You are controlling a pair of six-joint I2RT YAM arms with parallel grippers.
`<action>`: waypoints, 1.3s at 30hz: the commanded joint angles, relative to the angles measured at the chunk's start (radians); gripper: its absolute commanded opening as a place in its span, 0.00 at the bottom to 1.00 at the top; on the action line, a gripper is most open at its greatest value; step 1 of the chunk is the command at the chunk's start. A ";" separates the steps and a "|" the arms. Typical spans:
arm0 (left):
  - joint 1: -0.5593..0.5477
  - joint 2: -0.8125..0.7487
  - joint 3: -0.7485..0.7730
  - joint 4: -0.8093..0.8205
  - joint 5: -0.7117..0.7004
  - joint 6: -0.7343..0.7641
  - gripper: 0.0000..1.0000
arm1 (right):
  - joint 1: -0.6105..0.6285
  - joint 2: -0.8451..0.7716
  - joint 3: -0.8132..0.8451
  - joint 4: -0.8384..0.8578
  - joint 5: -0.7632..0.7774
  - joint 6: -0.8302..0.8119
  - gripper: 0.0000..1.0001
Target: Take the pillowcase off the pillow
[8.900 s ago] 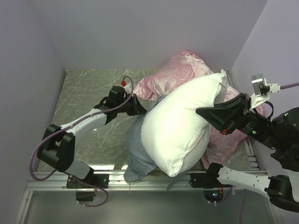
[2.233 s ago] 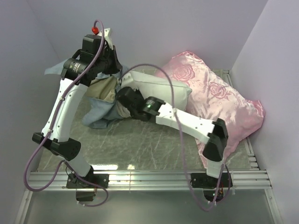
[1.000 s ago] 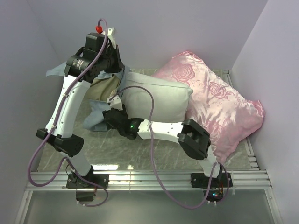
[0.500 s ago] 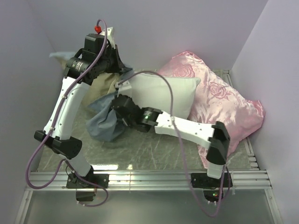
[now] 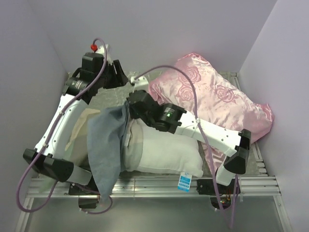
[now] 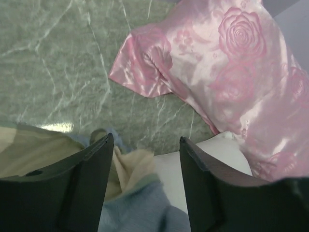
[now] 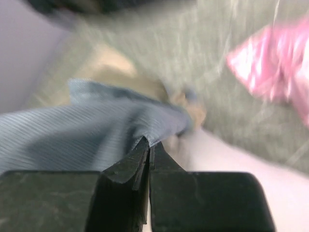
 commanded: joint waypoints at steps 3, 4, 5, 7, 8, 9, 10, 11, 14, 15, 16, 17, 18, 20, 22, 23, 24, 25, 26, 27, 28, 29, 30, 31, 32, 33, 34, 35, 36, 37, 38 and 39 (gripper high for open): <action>-0.003 -0.220 -0.213 0.167 -0.008 -0.074 0.64 | -0.089 -0.136 -0.272 0.111 -0.113 0.136 0.00; -0.003 -0.251 -0.282 0.172 -0.042 -0.094 0.64 | -0.114 -0.155 -0.313 0.121 -0.119 0.162 0.00; -0.003 -0.279 -0.314 0.172 -0.094 -0.138 0.63 | -0.126 -0.173 -0.390 0.128 -0.121 0.176 0.00; -0.003 -0.357 -0.404 0.172 -0.158 -0.180 0.63 | -0.161 -0.238 -0.467 0.147 -0.138 0.217 0.00; -0.003 -0.403 -0.432 0.170 -0.212 -0.226 0.63 | -0.174 -0.264 -0.545 0.159 -0.147 0.228 0.00; -0.003 -0.420 -0.454 0.156 -0.231 -0.241 0.63 | -0.181 -0.314 -0.586 0.199 -0.158 0.254 0.00; -0.003 -0.439 -0.481 0.141 -0.261 -0.260 0.63 | -0.193 -0.339 -0.626 0.220 -0.199 0.265 0.00; -0.003 -0.454 -0.491 0.120 -0.339 -0.310 0.64 | -0.210 -0.357 -0.686 0.239 -0.213 0.274 0.00; -0.003 -0.521 -0.520 0.034 -0.422 -0.388 0.66 | -0.215 -0.396 -0.749 0.266 -0.228 0.298 0.00; -0.003 -0.560 -0.528 0.005 -0.442 -0.418 0.67 | -0.214 -0.404 -0.762 0.277 -0.231 0.308 0.00; -0.003 -0.580 -0.551 -0.047 -0.455 -0.445 0.67 | -0.215 -0.405 -0.769 0.283 -0.233 0.311 0.00; -0.003 -0.616 -0.564 -0.073 -0.475 -0.505 0.68 | -0.214 -0.408 -0.780 0.291 -0.236 0.314 0.00; -0.003 -0.632 -0.584 -0.110 -0.482 -0.546 0.90 | -0.214 -0.411 -0.782 0.296 -0.233 0.318 0.00; -0.003 -0.667 -0.595 -0.231 -0.505 -0.650 0.91 | -0.218 -0.407 -0.766 0.293 -0.216 0.318 0.00; -0.003 -0.690 -0.611 -0.311 -0.548 -0.733 0.92 | -0.233 -0.390 -0.753 0.273 -0.205 0.326 0.00; -0.003 -0.706 -0.612 -0.381 -0.561 -0.811 0.92 | -0.238 -0.388 -0.751 0.268 -0.195 0.331 0.00; -0.003 -0.709 -0.609 -0.414 -0.571 -0.849 0.93 | -0.255 -0.394 -0.756 0.269 -0.185 0.340 0.00; -0.003 -0.712 -0.608 -0.442 -0.571 -0.879 0.94 | -0.267 -0.399 -0.763 0.279 -0.191 0.344 0.00; -0.003 -0.721 -0.607 -0.487 -0.570 -0.931 0.94 | -0.281 -0.410 -0.783 0.298 -0.204 0.349 0.00; -0.003 -0.723 -0.611 -0.508 -0.564 -0.962 0.94 | -0.292 -0.414 -0.792 0.303 -0.222 0.360 0.00; -0.003 -0.727 -0.611 -0.532 -0.558 -0.990 0.95 | -0.302 -0.417 -0.795 0.306 -0.224 0.361 0.00; -0.003 -0.727 -0.612 -0.563 -0.556 -1.064 0.96 | -0.306 -0.420 -0.802 0.306 -0.222 0.361 0.00; -0.001 -0.733 -0.623 -0.586 -0.548 -1.070 0.99 | -0.309 -0.425 -0.803 0.308 -0.222 0.361 0.00; -0.001 -0.741 -0.637 -0.586 -0.520 -1.094 0.99 | -0.309 -0.428 -0.803 0.309 -0.227 0.361 0.00; -0.001 -0.768 -0.655 -0.586 -0.504 -1.119 0.99 | -0.309 -0.430 -0.803 0.308 -0.227 0.363 0.00; -0.001 -0.787 -0.688 -0.583 -0.486 -1.143 0.99 | -0.309 -0.430 -0.803 0.309 -0.225 0.363 0.00; -0.001 -0.801 -0.701 -0.580 -0.463 -1.180 0.99 | -0.312 -0.433 -0.799 0.309 -0.227 0.361 0.00; -0.001 -0.811 -0.709 -0.569 -0.456 -1.185 0.99 | -0.315 -0.436 -0.795 0.306 -0.224 0.361 0.00; -0.001 -0.807 -0.703 -0.565 -0.453 -1.186 0.99 | -0.315 -0.436 -0.791 0.300 -0.221 0.361 0.00; -0.001 -0.798 -0.690 -0.575 -0.453 -1.186 0.99 | -0.318 -0.439 -0.786 0.297 -0.219 0.357 0.00; -0.001 -0.766 -0.674 -0.586 -0.455 -1.182 0.99 | -0.324 -0.436 -0.773 0.286 -0.214 0.351 0.00; -0.001 -0.753 -0.664 -0.585 -0.446 -1.174 0.99 | -0.327 -0.431 -0.765 0.279 -0.213 0.346 0.00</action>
